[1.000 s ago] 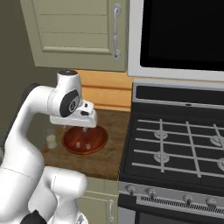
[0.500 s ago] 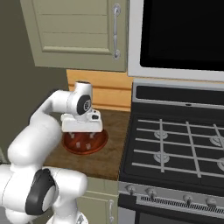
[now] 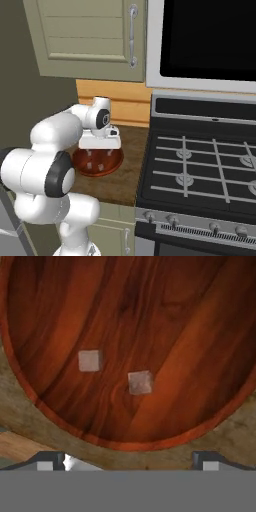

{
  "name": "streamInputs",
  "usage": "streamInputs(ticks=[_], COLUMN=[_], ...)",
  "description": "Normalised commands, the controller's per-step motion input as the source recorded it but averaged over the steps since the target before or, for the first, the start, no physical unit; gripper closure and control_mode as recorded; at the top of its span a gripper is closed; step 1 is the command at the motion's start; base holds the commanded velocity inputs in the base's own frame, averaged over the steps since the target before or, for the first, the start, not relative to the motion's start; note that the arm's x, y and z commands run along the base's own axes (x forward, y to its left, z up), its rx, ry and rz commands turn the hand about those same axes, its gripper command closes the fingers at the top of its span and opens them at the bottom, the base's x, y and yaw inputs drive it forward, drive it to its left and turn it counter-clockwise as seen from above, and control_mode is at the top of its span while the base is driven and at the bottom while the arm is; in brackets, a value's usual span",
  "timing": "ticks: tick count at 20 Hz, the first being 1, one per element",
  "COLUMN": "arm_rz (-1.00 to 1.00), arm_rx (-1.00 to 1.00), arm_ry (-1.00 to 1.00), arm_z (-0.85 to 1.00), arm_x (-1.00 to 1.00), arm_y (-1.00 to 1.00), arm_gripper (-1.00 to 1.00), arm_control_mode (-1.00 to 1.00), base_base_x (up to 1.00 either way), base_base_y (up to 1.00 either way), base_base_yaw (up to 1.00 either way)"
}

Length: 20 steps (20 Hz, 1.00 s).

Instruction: Grab a lemon wedge from the fridge and one ice cube from the ice bowl, and put them in the glass of lemonade.

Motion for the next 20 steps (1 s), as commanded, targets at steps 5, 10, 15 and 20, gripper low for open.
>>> streamInputs(ticks=[5,10,15,20], arm_rz=[0.00,0.00,0.00,0.01], arm_rx=[-0.02,0.00,0.00,-0.01], arm_ry=[0.01,-0.09,-0.01,0.00], arm_z=[-0.98,-0.21,-0.06,-0.11], arm_x=[0.16,0.03,0.00,0.00], arm_y=[0.00,0.00,0.00,0.01], arm_gripper=[-1.00,-1.00,-1.00,-1.00], arm_control_mode=[-1.00,-1.00,-1.00,-1.00], base_base_x=[0.00,0.00,0.00,0.00], base_base_y=[0.00,0.00,0.00,0.00], base_base_yaw=[0.00,0.00,0.00,0.00])
